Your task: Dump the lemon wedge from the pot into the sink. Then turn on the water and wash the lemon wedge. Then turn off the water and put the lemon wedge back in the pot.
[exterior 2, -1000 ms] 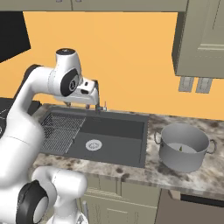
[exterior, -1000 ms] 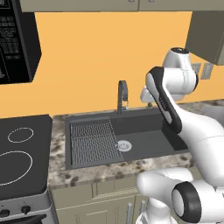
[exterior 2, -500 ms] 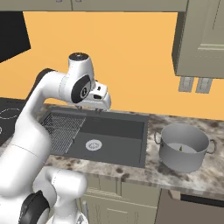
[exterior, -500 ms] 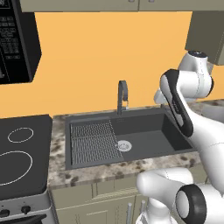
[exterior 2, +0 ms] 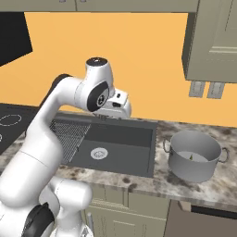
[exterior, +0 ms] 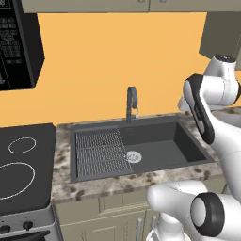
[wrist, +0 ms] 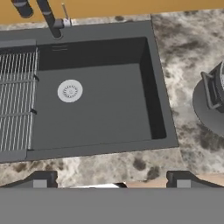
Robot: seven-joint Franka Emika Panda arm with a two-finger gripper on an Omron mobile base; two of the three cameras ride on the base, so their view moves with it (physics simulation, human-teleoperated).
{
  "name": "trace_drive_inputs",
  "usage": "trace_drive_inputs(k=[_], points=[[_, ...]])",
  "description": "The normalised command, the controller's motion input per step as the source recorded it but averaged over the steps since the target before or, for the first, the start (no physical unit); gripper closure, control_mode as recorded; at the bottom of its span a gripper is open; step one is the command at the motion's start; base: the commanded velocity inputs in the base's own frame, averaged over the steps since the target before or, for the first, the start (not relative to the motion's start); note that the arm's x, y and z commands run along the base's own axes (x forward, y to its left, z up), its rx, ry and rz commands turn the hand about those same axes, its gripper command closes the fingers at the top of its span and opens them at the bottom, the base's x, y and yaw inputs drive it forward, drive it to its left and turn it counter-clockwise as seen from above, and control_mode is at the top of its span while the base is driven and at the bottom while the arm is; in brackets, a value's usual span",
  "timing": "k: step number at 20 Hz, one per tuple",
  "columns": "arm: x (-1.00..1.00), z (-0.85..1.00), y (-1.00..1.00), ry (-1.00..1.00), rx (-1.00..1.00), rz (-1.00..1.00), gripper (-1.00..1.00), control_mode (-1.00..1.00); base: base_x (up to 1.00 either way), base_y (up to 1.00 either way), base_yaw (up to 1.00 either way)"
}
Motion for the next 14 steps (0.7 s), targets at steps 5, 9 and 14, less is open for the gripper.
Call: trace_drive_inputs(k=[5,9,14], points=[[0.00,-0.04,-0.49,0.00,-0.02,-0.05,-1.00,-1.00,0.00,0.00,0.00],[0.00,-0.11,-0.49,0.00,-0.03,-0.03,-1.00,-1.00,0.00,0.00,0.00],[0.00,-0.20,-0.39,0.00,-0.03,-0.03,-1.00,-1.00,0.00,0.00,0.00]])
